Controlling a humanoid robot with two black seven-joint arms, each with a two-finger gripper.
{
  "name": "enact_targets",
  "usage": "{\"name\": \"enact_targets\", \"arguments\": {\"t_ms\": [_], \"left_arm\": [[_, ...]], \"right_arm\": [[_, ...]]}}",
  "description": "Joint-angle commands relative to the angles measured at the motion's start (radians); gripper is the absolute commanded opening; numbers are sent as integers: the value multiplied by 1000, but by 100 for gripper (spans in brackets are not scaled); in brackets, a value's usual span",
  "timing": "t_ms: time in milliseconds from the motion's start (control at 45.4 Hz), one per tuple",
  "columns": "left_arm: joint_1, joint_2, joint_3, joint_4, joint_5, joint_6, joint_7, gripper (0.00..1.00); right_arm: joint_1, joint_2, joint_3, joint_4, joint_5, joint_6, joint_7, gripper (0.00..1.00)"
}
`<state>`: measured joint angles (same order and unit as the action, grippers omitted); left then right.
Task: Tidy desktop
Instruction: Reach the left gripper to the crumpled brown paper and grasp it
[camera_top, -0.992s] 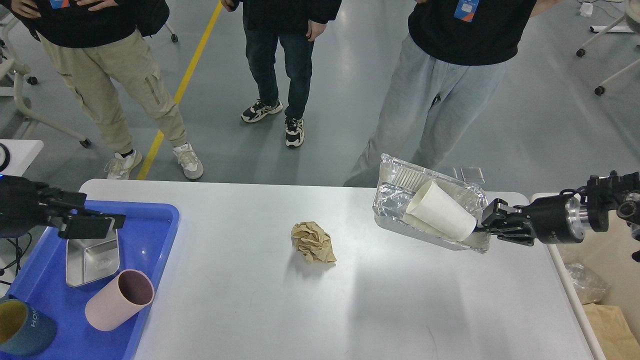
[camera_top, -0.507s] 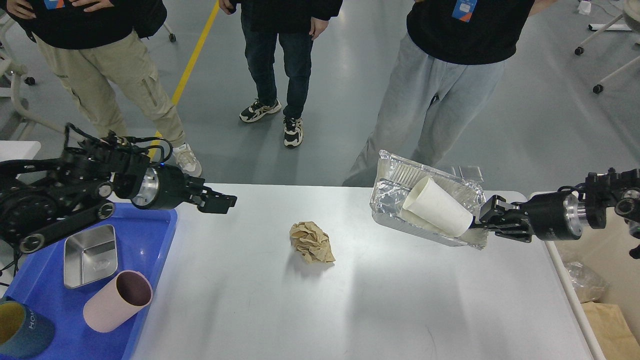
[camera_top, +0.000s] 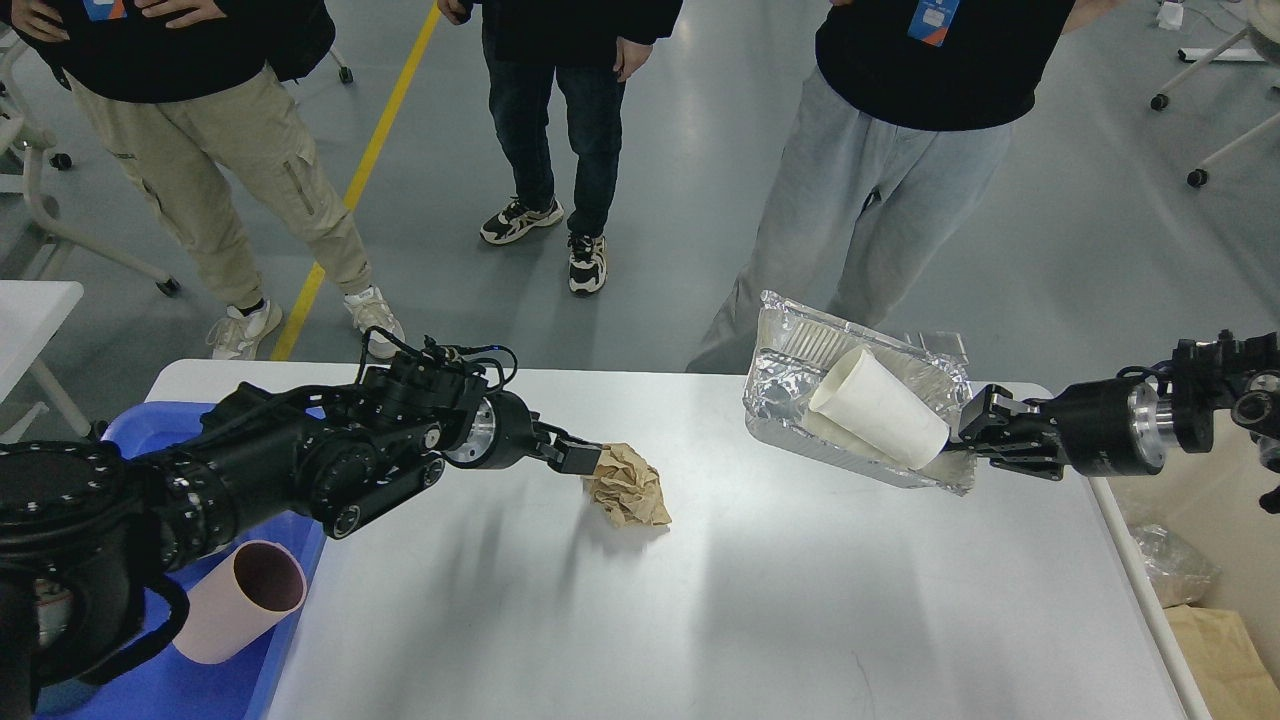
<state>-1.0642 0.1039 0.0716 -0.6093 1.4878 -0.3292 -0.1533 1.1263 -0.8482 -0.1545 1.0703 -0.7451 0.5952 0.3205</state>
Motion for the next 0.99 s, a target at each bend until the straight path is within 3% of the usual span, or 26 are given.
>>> {"name": "enact_targets", "arguments": {"t_ms": [0, 286, 859, 970], "left_arm": [[15, -67, 0, 65, 2, 4, 0, 94], [46, -150, 42, 189, -9, 88, 1, 94], [182, -253, 73, 235, -73, 380, 15, 93], [190, -259, 74, 243, -75, 397, 14, 84]], "right_arm": [[1, -2, 1, 3, 1, 0, 0, 0], [6, -5, 1, 5, 3, 2, 0, 0], [6, -8, 1, 5, 7, 3, 0, 0], [6, -8, 1, 5, 7, 3, 0, 0]]}}
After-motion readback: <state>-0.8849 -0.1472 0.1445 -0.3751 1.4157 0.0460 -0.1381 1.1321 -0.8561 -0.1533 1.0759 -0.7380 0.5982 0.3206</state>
